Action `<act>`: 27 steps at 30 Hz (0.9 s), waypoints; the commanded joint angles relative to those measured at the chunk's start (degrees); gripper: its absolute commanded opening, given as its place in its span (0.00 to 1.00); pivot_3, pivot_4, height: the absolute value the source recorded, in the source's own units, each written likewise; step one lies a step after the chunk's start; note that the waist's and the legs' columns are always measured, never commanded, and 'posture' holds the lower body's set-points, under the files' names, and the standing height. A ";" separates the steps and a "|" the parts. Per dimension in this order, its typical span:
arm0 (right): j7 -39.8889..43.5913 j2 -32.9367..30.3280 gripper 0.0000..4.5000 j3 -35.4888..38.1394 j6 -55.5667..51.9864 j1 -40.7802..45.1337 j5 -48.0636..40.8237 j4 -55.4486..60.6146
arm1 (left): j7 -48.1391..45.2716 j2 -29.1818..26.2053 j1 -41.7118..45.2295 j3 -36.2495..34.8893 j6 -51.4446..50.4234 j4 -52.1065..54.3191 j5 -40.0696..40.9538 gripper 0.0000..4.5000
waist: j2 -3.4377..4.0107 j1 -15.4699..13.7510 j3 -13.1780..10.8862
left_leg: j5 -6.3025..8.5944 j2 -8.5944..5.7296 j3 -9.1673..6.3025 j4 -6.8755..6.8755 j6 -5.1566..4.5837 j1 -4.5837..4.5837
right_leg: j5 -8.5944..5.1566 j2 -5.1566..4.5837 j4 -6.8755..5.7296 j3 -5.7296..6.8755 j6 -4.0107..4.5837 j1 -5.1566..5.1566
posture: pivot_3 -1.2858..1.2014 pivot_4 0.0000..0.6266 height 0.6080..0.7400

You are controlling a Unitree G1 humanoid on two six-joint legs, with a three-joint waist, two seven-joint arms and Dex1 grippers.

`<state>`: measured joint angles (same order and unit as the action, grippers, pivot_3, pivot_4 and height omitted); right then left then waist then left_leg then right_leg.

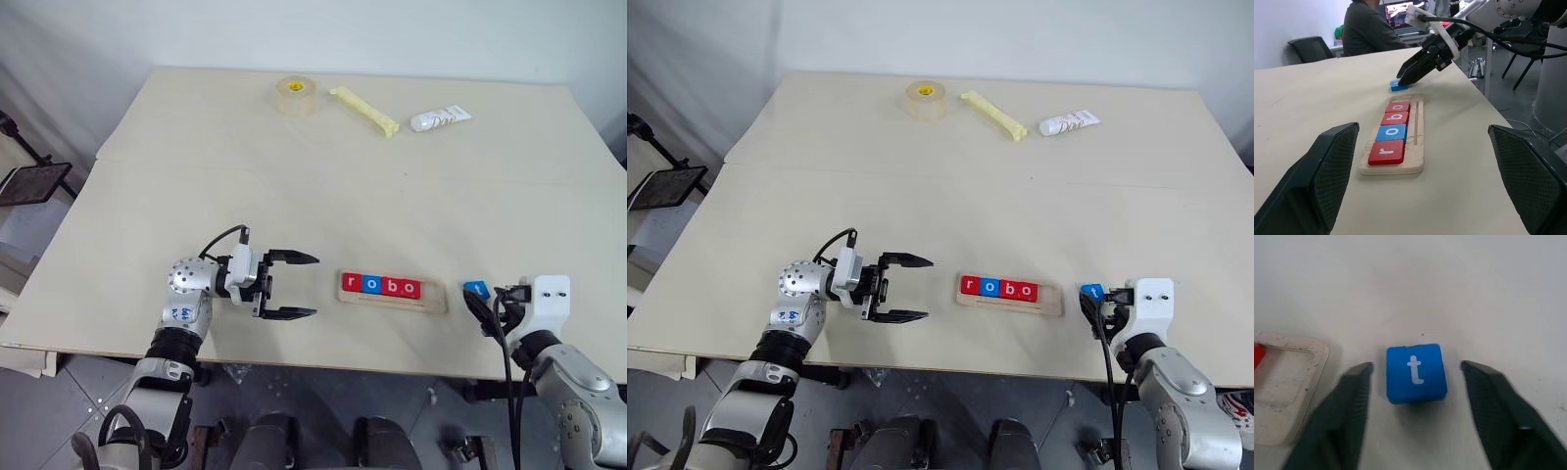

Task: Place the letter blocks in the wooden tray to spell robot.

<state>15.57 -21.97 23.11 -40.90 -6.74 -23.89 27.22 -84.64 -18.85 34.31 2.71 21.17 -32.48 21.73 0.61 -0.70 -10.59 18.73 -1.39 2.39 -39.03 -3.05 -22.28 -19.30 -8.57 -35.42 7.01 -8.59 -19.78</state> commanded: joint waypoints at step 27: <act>61.71 -43.32 0.99 -19.71 38.36 23.91 12.36 -41.96 | -3.23 -1.96 -2.04 -1.06 -1.22 4.32 2.85 1.00 | -0.10 -0.05 -0.08 | 0.02 0.09 0.18 -0.09 -0.11 -0.06 | 0.01 -0.02 0.51 0.20 -0.01 0.18 | 0.52 0.24 1.00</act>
<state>75.07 -64.73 4.37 -5.61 15.91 -12.81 -12.57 -85.94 -20.06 32.77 2.23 20.29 -30.77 23.19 0.51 -0.75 -10.67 18.75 -1.28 2.54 -39.11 -3.15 -22.34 -19.29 -8.59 -34.91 7.25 -8.60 -19.60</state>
